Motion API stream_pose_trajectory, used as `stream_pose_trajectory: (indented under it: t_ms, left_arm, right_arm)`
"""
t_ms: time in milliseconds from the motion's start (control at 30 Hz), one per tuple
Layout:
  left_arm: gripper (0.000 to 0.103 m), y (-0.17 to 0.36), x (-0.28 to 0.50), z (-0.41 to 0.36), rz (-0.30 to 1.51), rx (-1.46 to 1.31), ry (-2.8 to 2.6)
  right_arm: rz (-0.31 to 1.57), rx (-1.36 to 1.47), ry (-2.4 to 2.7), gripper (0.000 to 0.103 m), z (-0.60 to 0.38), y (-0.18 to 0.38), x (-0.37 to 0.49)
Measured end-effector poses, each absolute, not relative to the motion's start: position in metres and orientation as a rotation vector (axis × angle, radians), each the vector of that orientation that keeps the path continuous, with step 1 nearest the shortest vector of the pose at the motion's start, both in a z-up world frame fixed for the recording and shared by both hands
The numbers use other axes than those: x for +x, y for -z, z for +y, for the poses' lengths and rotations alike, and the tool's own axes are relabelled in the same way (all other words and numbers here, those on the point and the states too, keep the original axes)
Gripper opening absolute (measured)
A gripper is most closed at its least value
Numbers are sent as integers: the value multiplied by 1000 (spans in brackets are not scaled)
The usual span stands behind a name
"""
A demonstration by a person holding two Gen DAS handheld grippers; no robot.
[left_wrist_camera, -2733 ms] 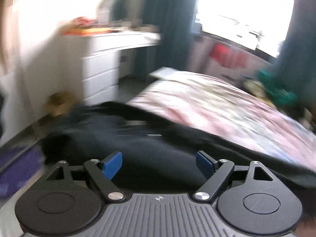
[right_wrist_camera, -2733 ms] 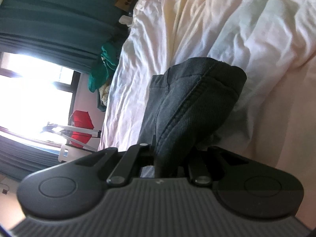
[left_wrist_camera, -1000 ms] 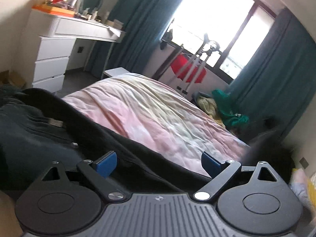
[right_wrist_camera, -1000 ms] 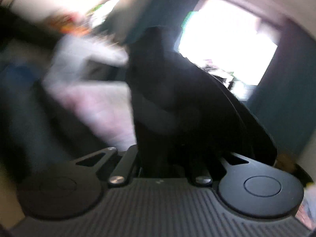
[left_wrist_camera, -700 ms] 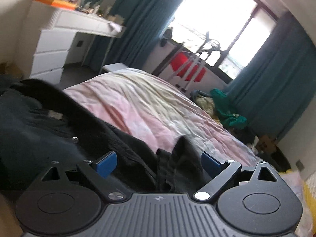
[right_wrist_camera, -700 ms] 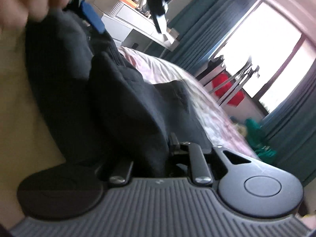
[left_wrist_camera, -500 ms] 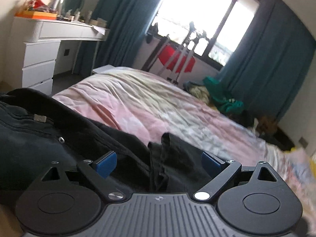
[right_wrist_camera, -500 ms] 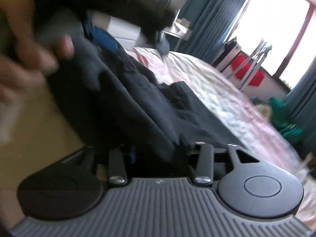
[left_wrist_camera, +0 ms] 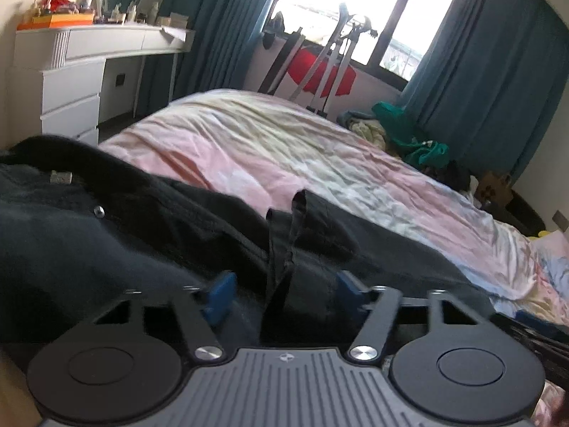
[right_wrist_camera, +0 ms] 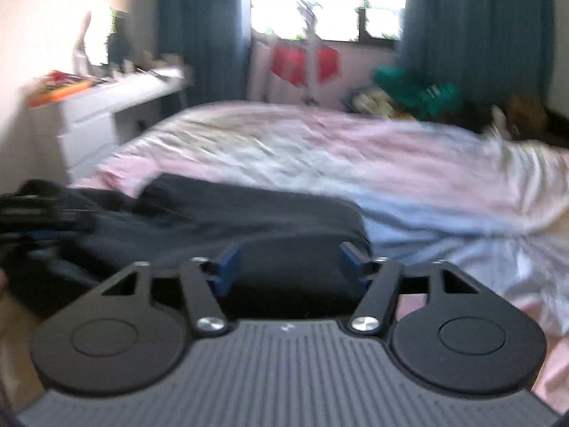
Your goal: Fold clothes
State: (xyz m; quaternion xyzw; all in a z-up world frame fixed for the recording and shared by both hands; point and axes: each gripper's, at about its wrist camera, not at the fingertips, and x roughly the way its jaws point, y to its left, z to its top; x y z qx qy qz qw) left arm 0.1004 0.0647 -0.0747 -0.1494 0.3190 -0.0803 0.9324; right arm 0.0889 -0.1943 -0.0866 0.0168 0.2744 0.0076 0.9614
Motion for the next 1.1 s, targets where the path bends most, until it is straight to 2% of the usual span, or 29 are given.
stream_pose_trajectory:
  t_ms: [33,67,233,400,600,767,833,867,1067,1100]
  left_arm:
    - [39,76,99,63,658,-299,182]
    - [36,77,97,59,651,-278,199]
    - [30,85,84,35,621,-96,192]
    - [30,87,81,49,637,-185,216]
    - [38,98,85,48,625,-192,192]
    - [61,90,74,57,613,-257,193]
    - [77,85,69,65,607,-292,181]
    - [80,82,66,68,600,-305,177]
    - [87,66,52,77,600,-310,150]
    - [91,64,49,80,606,-309,127]
  right_arm:
    - [584,58,1,26,-199,94,93]
    - [606,69,19,19,-201,99,95]
    - [661,103,24,18,-205,123,108]
    - [666,122,3,18,-211,119,105]
    - [649,80,-12,17,-213,125,111]
    - [640,124,-19,16,-220,122,106]
    - [636,133,-19,16,-222,120,102]
    - [634,131,-19,16,-223,119,100]
    - [621,121,-21,16,-224,112,93]
    - [617,132,-19,16,-225,111,92]
